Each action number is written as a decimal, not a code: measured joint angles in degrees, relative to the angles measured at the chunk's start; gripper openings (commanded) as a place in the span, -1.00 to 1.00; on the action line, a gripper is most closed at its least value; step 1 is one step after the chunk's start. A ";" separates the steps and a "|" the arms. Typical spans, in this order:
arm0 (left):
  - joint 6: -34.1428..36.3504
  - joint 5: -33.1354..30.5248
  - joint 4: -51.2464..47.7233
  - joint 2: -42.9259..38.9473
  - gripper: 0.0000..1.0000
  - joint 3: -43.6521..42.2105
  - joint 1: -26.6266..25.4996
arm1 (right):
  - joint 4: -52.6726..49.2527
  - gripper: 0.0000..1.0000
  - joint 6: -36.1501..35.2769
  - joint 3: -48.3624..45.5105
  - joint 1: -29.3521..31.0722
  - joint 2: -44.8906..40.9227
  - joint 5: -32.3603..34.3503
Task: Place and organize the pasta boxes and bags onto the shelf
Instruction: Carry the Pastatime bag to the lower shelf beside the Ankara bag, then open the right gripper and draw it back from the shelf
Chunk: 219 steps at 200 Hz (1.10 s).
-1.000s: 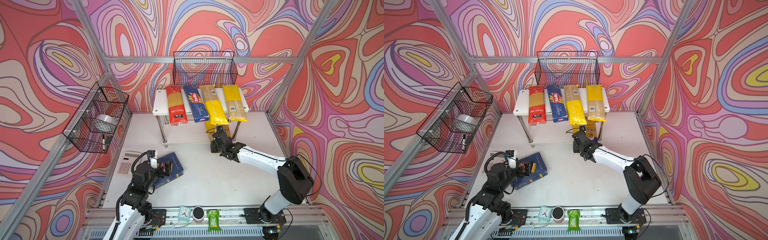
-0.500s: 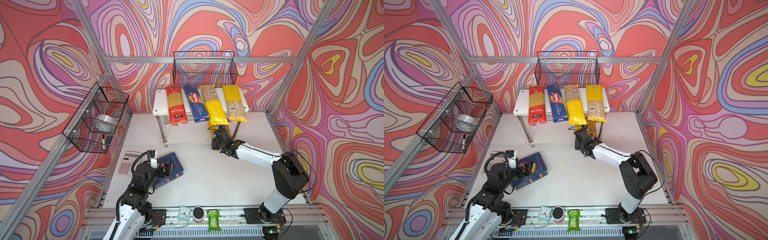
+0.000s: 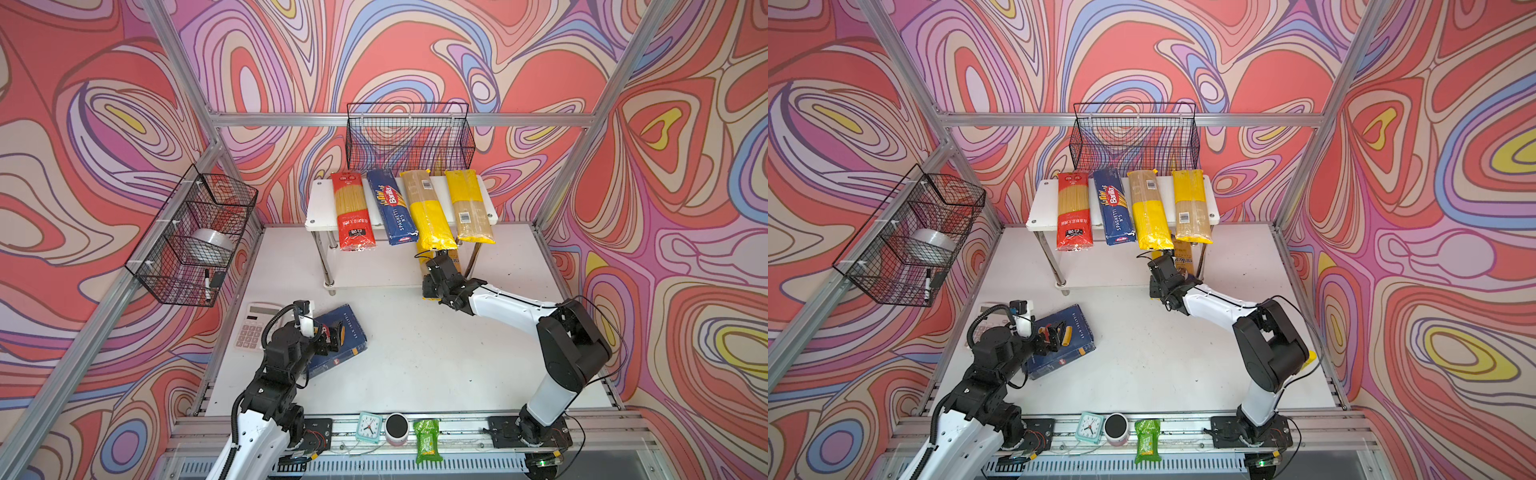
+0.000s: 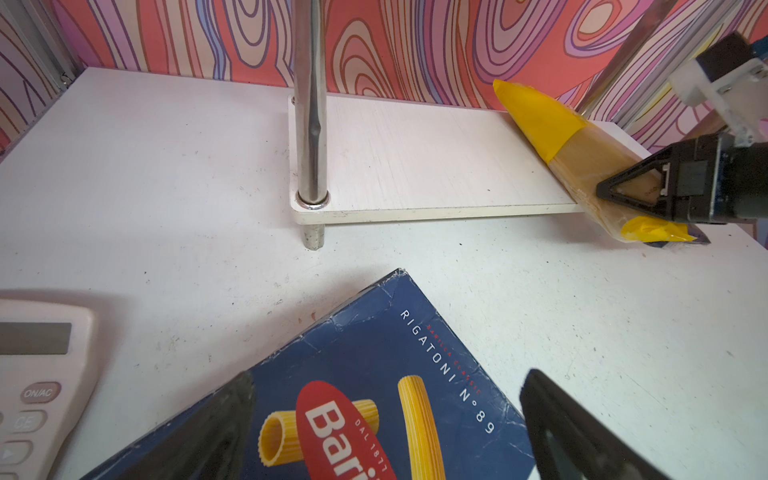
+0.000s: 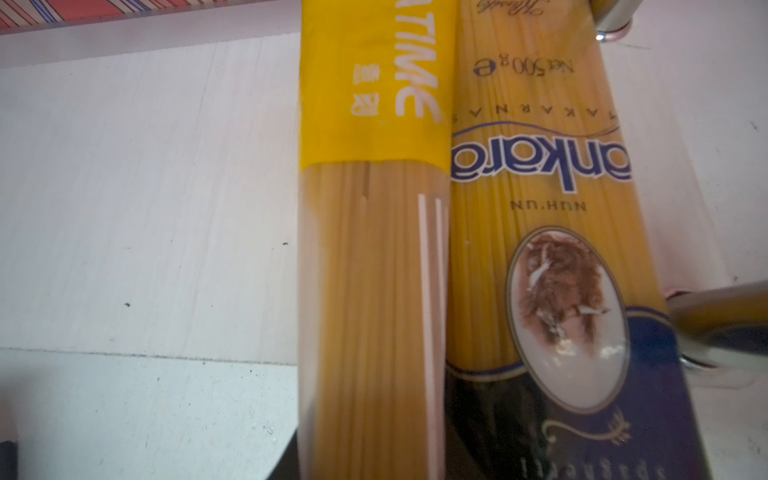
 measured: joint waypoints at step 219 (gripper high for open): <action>-9.01 -11.47 -6.01 1.03 1.00 0.15 0.00 | 2.69 0.31 -2.82 -8.92 -0.09 -19.65 -9.35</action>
